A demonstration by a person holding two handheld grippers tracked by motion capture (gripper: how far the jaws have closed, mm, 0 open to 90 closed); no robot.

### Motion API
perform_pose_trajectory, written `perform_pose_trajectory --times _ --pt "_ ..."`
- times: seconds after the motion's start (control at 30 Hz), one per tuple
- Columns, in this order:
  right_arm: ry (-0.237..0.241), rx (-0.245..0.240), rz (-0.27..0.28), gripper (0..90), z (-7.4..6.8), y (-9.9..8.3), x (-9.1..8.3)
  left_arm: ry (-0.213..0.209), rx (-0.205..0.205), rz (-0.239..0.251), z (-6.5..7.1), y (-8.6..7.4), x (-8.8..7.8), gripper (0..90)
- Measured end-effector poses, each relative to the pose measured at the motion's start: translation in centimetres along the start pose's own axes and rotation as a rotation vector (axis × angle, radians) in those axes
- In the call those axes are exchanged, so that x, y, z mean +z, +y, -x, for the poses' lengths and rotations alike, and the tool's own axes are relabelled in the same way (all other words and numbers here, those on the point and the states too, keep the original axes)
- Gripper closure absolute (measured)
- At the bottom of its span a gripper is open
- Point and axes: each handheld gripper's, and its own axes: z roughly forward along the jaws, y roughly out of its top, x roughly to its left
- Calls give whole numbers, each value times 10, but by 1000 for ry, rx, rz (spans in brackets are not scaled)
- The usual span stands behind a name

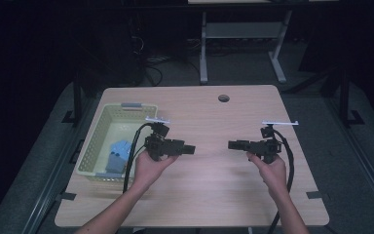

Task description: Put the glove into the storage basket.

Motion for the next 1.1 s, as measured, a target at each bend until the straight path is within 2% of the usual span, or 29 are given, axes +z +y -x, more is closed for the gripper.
perform_pose_trajectory --times 0.33,0.67,0.97,1.1 --pt "-2 35 8 352 17 -14 -7 -4 -3 0 1 -8 12 332" --pt "-5 53 25 345 28 -25 -20 -18 -13 -5 4 -19 29 330" --pt "-19 99 33 335 48 -45 -33 -36 -6 -15 7 -29 47 333" --pt "-24 105 37 332 50 -49 -37 -40 0 -21 8 -32 53 327"
